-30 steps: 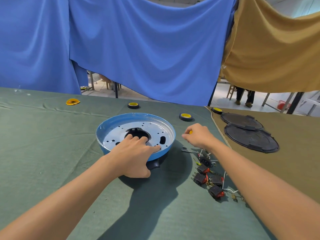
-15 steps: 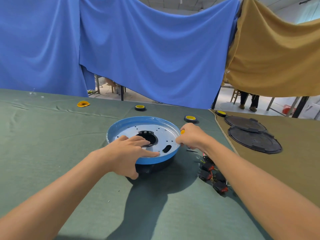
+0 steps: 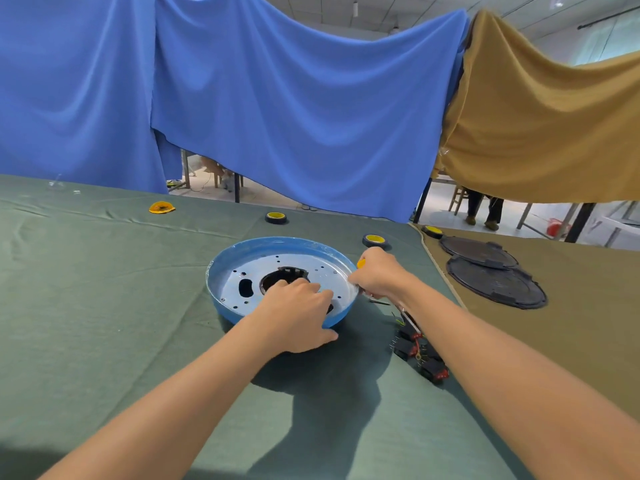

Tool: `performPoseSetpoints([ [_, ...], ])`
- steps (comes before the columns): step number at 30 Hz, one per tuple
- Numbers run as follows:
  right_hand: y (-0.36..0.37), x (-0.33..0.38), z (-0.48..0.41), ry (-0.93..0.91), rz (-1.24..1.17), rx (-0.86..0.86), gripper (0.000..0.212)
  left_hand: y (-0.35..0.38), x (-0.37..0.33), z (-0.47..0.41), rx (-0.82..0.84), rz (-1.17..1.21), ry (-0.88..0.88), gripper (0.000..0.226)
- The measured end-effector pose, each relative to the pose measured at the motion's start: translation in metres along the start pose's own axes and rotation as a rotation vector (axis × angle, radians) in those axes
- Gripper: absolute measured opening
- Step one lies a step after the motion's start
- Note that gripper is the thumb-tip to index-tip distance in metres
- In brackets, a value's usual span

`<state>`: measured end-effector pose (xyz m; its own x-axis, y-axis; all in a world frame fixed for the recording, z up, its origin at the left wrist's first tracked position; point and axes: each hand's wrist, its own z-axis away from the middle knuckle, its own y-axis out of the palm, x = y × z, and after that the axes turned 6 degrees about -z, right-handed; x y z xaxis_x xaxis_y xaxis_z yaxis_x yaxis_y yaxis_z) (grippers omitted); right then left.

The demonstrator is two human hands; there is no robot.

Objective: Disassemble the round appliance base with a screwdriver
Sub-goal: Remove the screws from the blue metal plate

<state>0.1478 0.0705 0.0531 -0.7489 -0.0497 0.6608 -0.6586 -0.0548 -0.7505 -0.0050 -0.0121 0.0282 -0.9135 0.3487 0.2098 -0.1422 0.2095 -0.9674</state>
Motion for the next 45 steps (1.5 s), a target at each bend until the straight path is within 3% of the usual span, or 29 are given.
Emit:
performPoseSetpoints([
  [3,-0.011,0.004,0.004,0.068,0.038,0.191,0.01,-0.003,0.012,0.007,0.14,0.038,0.011,0.069],
  [7,-0.02,0.004,0.005,0.136,0.101,0.368,0.021,-0.012,0.012,0.011,0.142,0.095,-0.066,0.081],
  [9,-0.02,0.003,0.003,0.132,0.054,0.316,0.024,-0.015,0.0,0.008,0.053,0.051,-0.101,0.078],
  [12,-0.008,0.003,0.001,0.083,-0.063,0.133,0.016,-0.014,-0.017,0.001,-0.091,0.061,-0.114,0.054],
  [15,0.003,0.001,-0.002,0.043,-0.028,0.021,0.021,-0.01,-0.025,-0.001,-0.094,0.108,-0.04,0.029],
  [19,-0.006,0.002,0.002,0.054,0.007,0.16,0.008,-0.019,-0.005,-0.001,0.129,0.22,-0.047,0.018],
  [23,-0.018,-0.004,0.011,0.092,0.003,0.378,0.019,-0.035,0.022,0.004,0.332,0.218,0.027,0.007],
  [25,-0.024,-0.006,0.014,0.093,-0.033,0.398,0.029,-0.042,0.026,0.006,0.389,0.173,0.02,0.03],
  [28,-0.038,-0.004,0.013,0.015,-0.227,0.298,0.023,-0.042,0.022,-0.001,0.359,0.17,0.003,0.035],
  [33,-0.056,0.017,0.012,-0.201,-0.544,0.093,0.025,-0.023,0.002,-0.02,0.113,0.306,-0.2,0.064],
  [37,-0.053,0.028,0.004,-0.388,-0.342,-0.198,0.044,-0.001,0.003,-0.019,0.056,0.297,-0.231,0.06],
  [40,-0.049,0.031,0.002,-0.526,-0.152,-0.402,0.042,0.005,0.006,-0.017,0.073,0.241,-0.189,0.062],
  [43,-0.041,0.03,0.001,-0.605,-0.199,-0.393,0.036,0.007,0.011,-0.019,0.136,0.305,-0.192,0.08],
  [45,-0.035,0.028,0.001,-0.647,-0.197,-0.372,0.034,0.008,0.015,-0.019,0.115,0.358,-0.183,0.08],
])
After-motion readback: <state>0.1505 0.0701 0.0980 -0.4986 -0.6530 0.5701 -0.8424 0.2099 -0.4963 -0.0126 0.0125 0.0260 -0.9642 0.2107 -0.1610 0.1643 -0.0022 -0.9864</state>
